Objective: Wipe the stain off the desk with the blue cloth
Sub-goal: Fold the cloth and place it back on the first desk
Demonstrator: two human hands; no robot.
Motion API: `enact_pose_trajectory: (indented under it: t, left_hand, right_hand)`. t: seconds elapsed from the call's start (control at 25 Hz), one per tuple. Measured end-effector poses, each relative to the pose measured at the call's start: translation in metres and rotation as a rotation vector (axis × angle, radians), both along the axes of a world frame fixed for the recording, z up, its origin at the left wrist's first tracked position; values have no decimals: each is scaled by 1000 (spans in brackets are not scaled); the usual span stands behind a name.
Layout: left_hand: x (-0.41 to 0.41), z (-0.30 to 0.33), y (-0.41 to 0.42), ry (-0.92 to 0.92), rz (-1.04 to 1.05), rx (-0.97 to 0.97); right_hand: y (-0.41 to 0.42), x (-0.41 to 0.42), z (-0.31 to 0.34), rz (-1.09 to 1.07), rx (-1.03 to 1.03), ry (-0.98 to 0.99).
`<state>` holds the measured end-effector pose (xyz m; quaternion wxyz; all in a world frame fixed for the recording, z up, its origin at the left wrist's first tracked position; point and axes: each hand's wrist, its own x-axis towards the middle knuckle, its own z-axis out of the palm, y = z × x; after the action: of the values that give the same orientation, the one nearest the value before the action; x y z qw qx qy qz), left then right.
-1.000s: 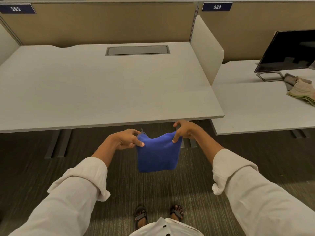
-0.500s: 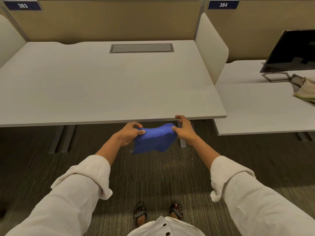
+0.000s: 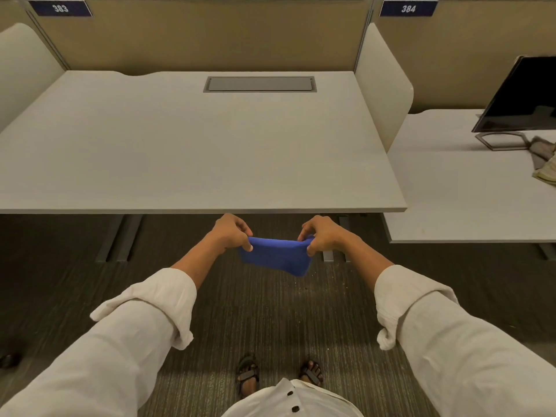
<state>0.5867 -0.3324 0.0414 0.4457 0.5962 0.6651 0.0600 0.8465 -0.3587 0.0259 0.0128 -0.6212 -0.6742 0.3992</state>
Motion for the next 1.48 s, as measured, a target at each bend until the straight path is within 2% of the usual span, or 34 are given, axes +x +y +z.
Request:
enact_pose_trajectory:
  t: [0.32,0.44,0.56,0.68,0.8,0.92,1.04,1.2,1.28,1.36,1.48]
  left_hand:
    - [-5,1,2,-44,-29,56]
    - [-7,0,4,-40,-87,73]
    - [-10,2,6,-81,-152,3]
    - [-7,4,8,17,-273,-68]
    - [3,3,7,158,-362,-12]
    - [7,3,5,133,-317,40]
    - [-1,3,6,-40,-217,24]
    - [-8,10,5,-596,98,-63]
    - [-7,10,6,-803,221,-95]
    - [-7,7,9,-881,331,-111]
    - [-17,-1,13,-888,498,-80]
  right_hand:
    - [9,7,-2,-67,90,249]
    - [11,11,0,-34,160,225]
    - [15,17,2,37,201,166]
    - [19,19,0,46,255,129]
    - [24,25,0,67,325,113]
    - [33,32,3,134,335,115]
    - [41,40,3,124,301,189]
    - [46,32,8,-120,282,471]
    - [54,15,12,-226,331,557]
    - [64,-5,15,-289,373,572]
    - [83,-30,14,-285,372,504]
